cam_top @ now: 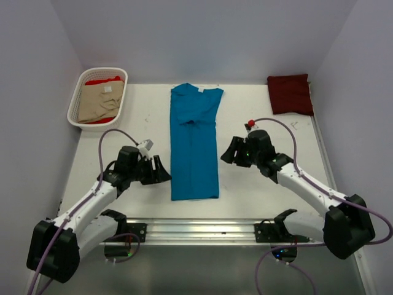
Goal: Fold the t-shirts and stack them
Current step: Fold the tshirt
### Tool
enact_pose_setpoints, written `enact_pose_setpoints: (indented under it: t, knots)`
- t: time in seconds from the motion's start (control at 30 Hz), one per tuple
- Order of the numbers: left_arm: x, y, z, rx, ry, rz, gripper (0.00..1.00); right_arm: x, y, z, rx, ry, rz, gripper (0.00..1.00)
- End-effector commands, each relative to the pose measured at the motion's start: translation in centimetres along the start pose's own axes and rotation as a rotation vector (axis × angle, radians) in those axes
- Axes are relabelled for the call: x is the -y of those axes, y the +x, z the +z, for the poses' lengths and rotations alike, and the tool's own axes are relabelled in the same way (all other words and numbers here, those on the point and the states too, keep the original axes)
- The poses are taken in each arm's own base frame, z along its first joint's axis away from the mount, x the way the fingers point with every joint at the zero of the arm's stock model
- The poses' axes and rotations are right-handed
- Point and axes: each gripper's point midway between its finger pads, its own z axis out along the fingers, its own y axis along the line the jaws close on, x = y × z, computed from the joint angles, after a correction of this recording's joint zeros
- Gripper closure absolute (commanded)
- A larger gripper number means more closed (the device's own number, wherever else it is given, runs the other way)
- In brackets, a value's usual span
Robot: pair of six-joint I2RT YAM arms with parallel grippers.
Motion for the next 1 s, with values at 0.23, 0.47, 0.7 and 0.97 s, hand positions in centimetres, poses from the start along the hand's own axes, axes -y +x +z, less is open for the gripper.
enact_pose_setpoints:
  t: [0.23,0.47,0.7,0.97]
  knots:
    - [-0.5,4.7,-0.7,-0.135,-0.024,-0.118,0.33,3.5,8.3,-1.2,-0.159,0.037,0.162,0.39]
    - [-2.2,9.9,1.0,-0.25,-0.012,-0.221,0.33,3.1,12.0,-0.2,-0.257,-0.033,0.273,0.4]
    - [-2.4,11.1,1.9,-0.275,0.014,-0.26,0.33,3.3,15.0,0.2,-0.324,-0.043,0.344,0.44]
    - [-2.4,11.7,2.7,-0.307,0.018,-0.265,0.37,3.2,17.6,0.2,-0.365,-0.02,0.375,0.57]
